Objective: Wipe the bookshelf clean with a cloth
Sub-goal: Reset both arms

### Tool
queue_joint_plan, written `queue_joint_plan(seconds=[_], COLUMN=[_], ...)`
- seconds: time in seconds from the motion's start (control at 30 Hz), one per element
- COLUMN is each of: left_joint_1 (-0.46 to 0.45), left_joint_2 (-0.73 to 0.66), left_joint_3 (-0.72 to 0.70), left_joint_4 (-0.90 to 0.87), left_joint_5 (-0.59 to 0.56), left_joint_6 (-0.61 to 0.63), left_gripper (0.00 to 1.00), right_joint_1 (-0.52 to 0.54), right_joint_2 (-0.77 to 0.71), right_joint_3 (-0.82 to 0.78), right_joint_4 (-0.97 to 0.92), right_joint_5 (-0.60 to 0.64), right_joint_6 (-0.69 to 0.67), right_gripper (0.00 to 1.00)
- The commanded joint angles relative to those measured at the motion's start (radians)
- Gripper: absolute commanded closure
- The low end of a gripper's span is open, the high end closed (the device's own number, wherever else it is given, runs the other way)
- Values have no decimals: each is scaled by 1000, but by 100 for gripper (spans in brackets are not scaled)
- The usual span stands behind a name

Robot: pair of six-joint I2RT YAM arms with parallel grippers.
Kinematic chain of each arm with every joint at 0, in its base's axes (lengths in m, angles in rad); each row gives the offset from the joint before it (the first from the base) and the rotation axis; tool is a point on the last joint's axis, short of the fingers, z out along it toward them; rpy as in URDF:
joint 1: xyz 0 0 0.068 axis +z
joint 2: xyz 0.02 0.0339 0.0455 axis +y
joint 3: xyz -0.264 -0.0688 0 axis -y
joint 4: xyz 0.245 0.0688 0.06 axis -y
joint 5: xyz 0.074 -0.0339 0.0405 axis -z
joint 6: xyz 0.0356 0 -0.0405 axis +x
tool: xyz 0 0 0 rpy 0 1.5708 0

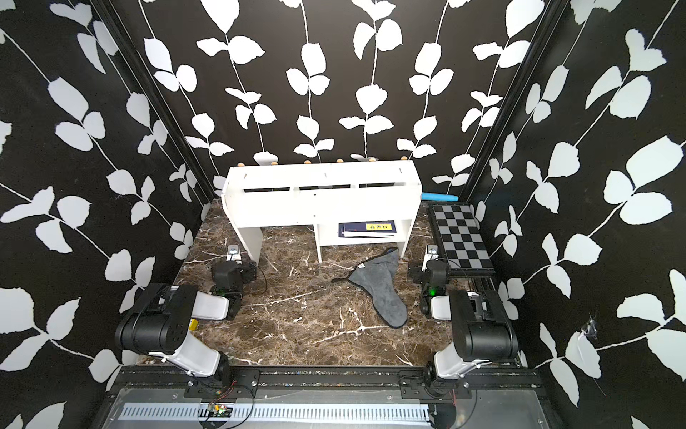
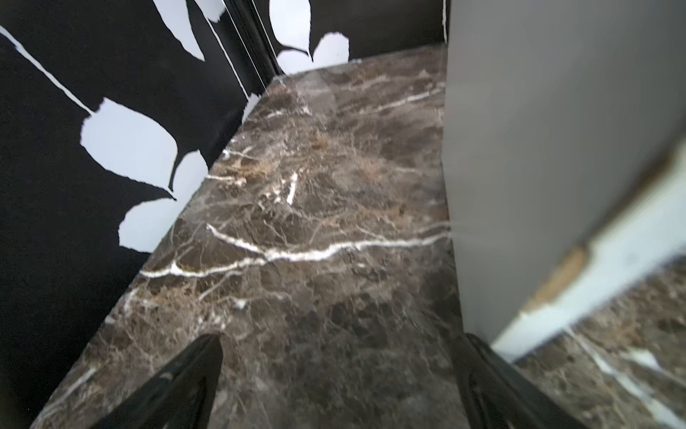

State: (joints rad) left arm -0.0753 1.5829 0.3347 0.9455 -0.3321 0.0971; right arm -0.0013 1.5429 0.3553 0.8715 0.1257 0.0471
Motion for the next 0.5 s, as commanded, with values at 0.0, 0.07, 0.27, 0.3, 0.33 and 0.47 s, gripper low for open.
queue_joint_plan(seconds=[0.0,0.07,0.27,0.3,0.33,0.47], left_joint_1=[-7,-9,-12,-12,-12,-12], left_joint_2=[-33,-13,-18,-13,-15,-18], left_joint_3=[52,37,47,47,49,46], left_joint_4=[-27,40,7,19,16,15], left_joint_5=[71,83,68,69,71,69], left_joint_6=[-17,0,-8,-7,-7,-8], left_gripper=[2,2,1,2,2,2], right_joint_1=[6,6,6,6,6,6], right_joint_2=[-26,-11,-19,-20,-21,-21], right_joint_3=[21,16,20,19,20,20], right_joint_4=[14,51,30,25,23,24], right_joint_5=[22,18,19,19,20,19], right_joint_6=[-10,-12,-12,-12,-11,-11], right_gripper=[1,1,1,1,1,1])
